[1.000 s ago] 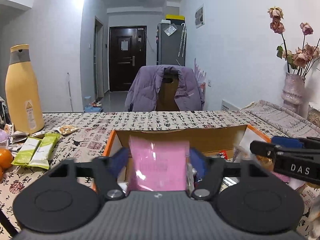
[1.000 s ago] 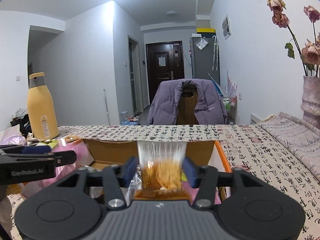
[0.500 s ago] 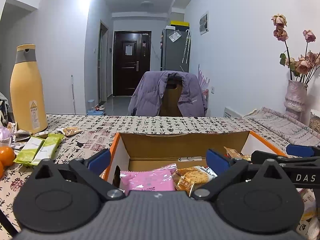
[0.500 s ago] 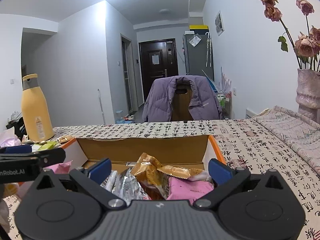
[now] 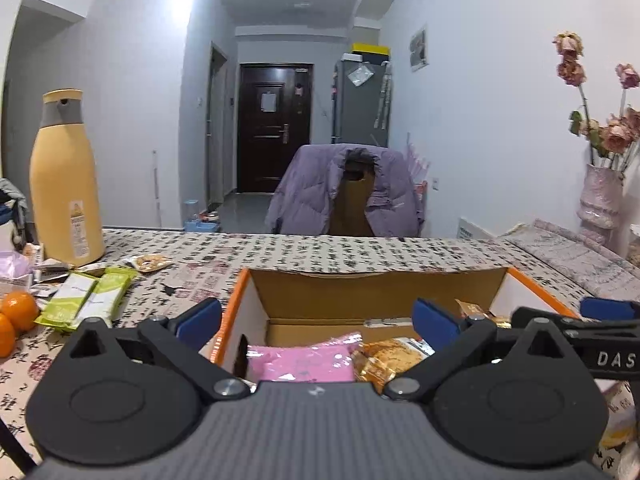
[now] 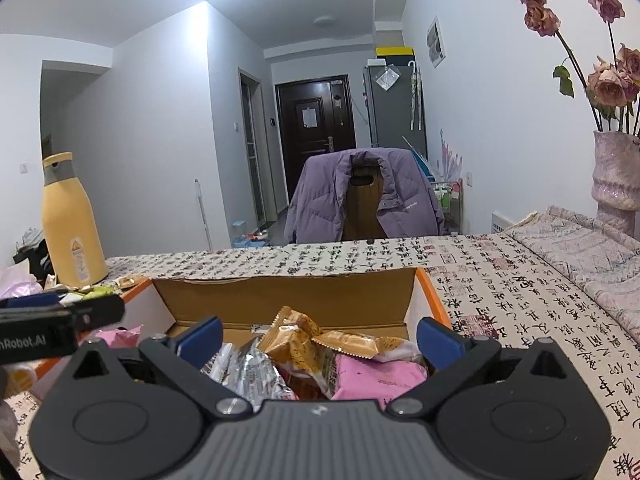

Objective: Organize snacks
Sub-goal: 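Move both tools back from the box to the remaining golden packets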

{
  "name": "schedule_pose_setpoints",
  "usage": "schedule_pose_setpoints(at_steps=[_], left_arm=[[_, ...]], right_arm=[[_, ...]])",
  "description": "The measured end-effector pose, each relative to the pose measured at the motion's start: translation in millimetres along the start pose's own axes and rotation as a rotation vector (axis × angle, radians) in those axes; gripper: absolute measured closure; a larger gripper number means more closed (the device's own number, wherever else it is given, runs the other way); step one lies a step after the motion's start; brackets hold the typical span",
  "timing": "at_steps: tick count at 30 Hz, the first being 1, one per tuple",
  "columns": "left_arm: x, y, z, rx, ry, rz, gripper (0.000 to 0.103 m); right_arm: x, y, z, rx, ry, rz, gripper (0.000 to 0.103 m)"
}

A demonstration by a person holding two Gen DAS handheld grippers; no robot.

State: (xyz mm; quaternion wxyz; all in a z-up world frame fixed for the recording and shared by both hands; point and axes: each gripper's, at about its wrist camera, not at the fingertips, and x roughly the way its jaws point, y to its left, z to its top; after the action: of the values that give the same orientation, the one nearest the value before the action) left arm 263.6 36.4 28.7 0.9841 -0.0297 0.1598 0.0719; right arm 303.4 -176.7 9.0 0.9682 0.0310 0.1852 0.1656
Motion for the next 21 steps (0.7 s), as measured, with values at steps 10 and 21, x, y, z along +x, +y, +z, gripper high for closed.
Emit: schedule_pose_setpoints(at_steps=[10, 21], left_arm=[[-23, 6, 11, -0.014, -0.006, 0.025, 0.0], [-61, 13, 1, -0.004, -0.004, 0.011, 0.0]], right_arm=[[-25, 10, 11, -0.031, -0.032, 0.0, 0.0], [-60, 22, 5, -0.053, -0.027, 0.007, 0.0]])
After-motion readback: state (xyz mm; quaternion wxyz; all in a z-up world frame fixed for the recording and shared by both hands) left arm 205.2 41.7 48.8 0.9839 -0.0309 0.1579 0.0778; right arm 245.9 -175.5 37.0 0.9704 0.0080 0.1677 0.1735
